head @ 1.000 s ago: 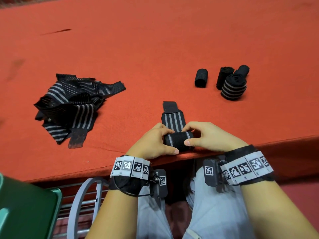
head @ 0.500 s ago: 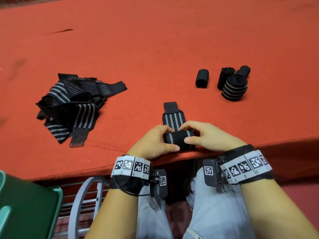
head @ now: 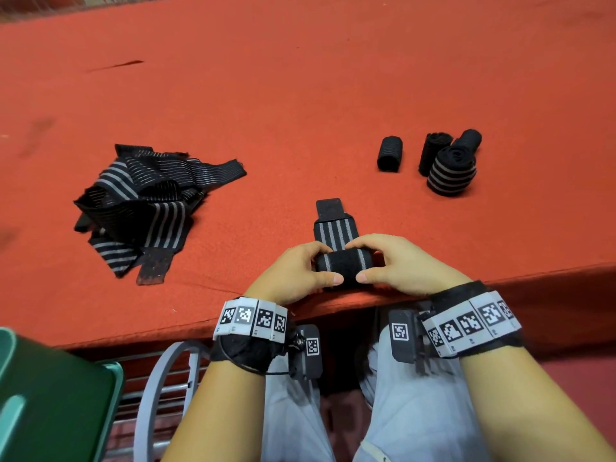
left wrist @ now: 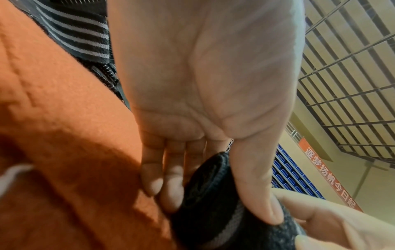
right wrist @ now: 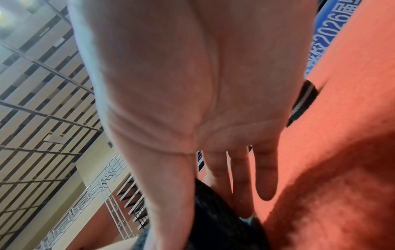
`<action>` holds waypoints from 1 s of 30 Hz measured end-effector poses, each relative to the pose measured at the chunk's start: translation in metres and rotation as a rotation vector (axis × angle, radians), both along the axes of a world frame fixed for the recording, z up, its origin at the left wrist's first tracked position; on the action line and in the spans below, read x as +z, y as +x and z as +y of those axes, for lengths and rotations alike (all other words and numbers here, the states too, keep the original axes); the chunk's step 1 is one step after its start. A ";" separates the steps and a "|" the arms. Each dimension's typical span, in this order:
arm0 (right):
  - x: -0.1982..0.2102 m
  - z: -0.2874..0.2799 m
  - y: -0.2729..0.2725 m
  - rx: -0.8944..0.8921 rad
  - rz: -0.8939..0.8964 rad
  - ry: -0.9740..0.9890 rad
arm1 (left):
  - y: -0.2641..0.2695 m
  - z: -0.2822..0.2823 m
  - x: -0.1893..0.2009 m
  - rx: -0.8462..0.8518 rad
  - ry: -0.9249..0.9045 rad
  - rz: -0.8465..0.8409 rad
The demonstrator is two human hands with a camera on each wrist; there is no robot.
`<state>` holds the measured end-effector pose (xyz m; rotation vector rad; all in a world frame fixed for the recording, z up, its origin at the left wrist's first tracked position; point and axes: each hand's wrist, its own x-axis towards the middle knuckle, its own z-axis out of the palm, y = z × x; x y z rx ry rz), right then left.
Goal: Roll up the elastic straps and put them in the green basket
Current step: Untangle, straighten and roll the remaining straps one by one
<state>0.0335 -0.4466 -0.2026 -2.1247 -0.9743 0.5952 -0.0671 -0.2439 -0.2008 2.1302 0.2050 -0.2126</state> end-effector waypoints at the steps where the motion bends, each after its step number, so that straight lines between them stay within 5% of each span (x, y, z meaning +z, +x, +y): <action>1: 0.001 -0.001 0.000 -0.013 0.032 0.009 | 0.000 0.000 0.000 -0.002 -0.006 -0.002; 10: 0.005 -0.007 -0.007 -0.030 0.192 0.042 | -0.004 0.000 -0.001 -0.023 -0.069 0.067; 19: 0.006 -0.001 -0.003 -0.036 0.089 -0.088 | -0.001 0.002 0.000 -0.021 -0.032 0.099; 30: -0.007 0.006 0.014 -0.173 0.139 0.000 | 0.017 0.003 -0.007 0.075 0.099 -0.068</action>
